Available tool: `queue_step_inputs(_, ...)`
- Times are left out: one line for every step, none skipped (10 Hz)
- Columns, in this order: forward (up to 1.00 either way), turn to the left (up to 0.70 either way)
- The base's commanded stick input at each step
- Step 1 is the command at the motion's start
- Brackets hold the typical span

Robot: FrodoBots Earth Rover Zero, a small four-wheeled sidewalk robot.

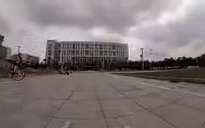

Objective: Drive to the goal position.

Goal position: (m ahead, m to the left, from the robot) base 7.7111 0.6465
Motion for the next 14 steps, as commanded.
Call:
queue_step_inputs(1.0, 0.0)
queue_step_inputs(1.0, 0.0)
queue_step_inputs(1.0, 0.0)
queue_step_inputs(1.0, 0.0)
queue_step_inputs(1.0, 0.0)
queue_step_inputs(1.0, 0.0)
queue_step_inputs(1.0, 0.0)
queue_step_inputs(1.0, 0.0)
queue_step_inputs(1.0, 0.0)
queue_step_inputs(1.0, 0.0)
queue_step_inputs(1.0, 0.0)
queue_step_inputs(1.0, 0.0)
queue_step_inputs(1.0, 0.0)
queue_step_inputs(1.0, 0.0)
